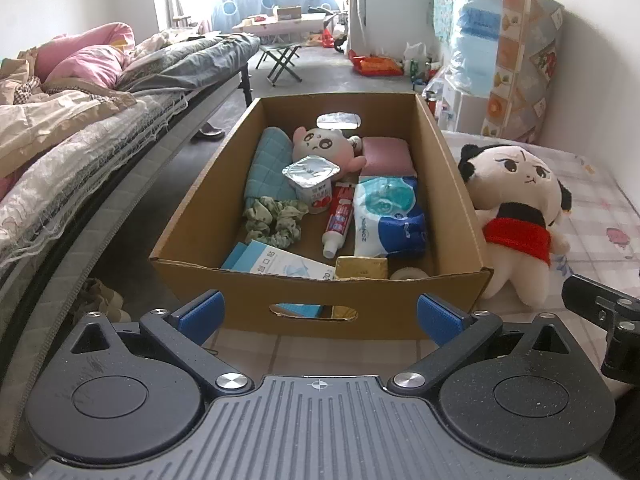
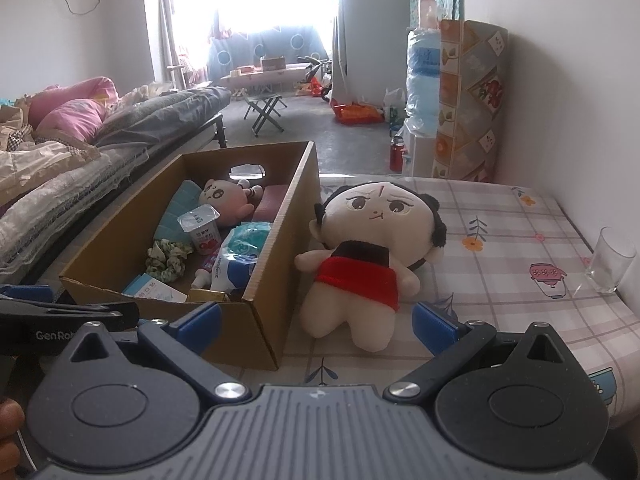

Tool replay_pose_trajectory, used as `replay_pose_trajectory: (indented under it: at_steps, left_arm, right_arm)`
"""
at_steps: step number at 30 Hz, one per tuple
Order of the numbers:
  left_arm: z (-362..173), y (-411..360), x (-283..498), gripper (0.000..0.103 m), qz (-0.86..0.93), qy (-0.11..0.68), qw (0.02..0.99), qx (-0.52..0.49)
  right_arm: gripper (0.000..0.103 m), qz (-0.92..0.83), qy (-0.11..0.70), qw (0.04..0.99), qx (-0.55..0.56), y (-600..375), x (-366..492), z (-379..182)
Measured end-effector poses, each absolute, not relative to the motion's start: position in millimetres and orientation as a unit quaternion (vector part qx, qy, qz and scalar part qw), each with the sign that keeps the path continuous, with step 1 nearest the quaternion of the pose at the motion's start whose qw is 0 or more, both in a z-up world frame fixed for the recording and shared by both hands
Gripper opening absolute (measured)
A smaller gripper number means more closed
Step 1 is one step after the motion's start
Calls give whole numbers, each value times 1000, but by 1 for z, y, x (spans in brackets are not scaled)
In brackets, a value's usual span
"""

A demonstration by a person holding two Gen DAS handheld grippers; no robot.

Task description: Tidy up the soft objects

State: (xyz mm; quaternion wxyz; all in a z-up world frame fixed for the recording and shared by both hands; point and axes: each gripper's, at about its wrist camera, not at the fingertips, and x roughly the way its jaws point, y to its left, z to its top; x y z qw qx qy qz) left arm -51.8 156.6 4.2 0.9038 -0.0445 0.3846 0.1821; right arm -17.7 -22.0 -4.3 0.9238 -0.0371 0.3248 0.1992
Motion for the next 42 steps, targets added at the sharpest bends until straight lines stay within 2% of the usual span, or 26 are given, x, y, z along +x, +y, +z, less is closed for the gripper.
replay_pose_trajectory:
  at_steps: [42]
  left_arm:
    - [-3, 159, -55, 103, 166, 397, 901, -50]
  right_arm:
    - [103, 193, 337, 920, -55, -16, -20, -8]
